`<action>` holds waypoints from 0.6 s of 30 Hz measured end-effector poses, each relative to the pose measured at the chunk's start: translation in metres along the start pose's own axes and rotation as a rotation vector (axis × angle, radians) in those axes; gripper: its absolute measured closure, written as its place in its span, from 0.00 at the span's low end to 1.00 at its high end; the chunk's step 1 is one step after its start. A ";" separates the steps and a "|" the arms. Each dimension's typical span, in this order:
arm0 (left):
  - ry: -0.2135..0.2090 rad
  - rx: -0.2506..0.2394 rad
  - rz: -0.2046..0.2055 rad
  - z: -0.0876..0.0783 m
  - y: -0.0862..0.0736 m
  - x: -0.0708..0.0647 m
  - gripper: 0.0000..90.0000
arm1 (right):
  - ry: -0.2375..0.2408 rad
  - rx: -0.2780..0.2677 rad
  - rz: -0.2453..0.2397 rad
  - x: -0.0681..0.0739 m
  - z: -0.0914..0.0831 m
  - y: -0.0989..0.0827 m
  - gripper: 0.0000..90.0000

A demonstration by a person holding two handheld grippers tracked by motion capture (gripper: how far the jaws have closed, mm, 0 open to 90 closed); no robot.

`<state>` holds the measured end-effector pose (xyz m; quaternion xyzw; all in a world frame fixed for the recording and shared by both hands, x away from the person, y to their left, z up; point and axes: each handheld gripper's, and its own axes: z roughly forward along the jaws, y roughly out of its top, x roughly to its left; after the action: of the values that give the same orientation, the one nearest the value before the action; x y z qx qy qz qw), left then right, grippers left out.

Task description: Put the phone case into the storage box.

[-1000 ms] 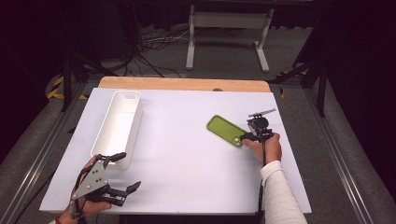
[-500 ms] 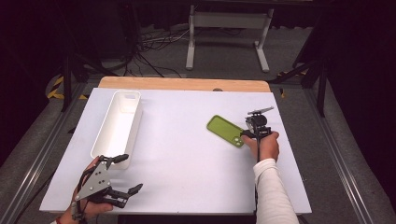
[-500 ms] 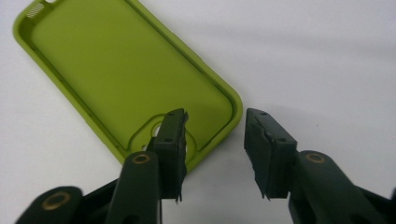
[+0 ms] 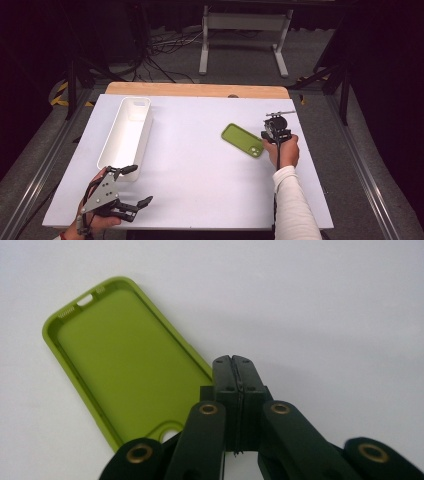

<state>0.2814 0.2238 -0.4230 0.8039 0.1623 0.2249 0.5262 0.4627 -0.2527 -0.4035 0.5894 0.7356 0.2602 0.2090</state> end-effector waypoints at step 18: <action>0.005 -0.007 0.003 -0.003 0.000 0.000 0.05 | 0.094 -0.120 -0.151 0.024 0.035 0.026 1.00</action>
<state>0.2802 0.2262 -0.4222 0.8018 0.1614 0.2282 0.5282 0.4985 -0.2198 -0.4139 0.5060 0.7700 0.3146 0.2282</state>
